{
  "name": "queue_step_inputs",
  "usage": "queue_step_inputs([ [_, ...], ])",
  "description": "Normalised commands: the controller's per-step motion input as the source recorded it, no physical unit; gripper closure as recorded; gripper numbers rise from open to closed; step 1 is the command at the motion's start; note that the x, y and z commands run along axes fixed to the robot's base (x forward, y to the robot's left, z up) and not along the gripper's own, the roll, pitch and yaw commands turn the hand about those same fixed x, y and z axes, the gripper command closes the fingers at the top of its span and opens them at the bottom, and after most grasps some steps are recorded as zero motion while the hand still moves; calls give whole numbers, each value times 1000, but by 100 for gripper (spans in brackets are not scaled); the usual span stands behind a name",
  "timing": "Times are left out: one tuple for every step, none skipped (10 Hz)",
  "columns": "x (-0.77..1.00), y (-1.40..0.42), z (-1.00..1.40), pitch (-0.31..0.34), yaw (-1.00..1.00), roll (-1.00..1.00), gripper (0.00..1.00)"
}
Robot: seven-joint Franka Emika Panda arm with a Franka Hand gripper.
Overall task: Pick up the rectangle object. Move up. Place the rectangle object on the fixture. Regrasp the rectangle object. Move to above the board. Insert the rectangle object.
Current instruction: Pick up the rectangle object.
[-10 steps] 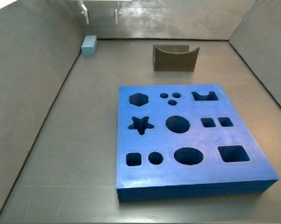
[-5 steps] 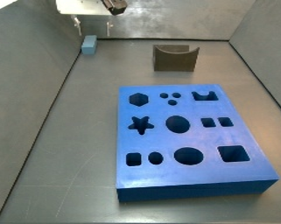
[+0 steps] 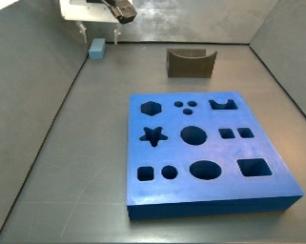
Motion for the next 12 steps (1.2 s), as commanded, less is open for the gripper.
queue_step_inputs([
  [0,0,-60,0,0,3,0],
  [0,-80,-660,0,0,0,0],
  [0,-123,-1000,0,0,0,0],
  [0,-174,-1000,0,0,0,0],
  [0,-111,-1000,11,0,-23,0],
  [0,-60,-806,29,0,-69,0],
  [46,-46,-223,66,-51,0,0],
  [0,-109,0,0,6,63,0],
  [349,-254,-429,0,-80,0,0],
  [711,-383,-814,69,-183,0,0],
  [709,-180,-760,237,-197,-111,0],
  [257,0,0,306,-63,0,0],
])
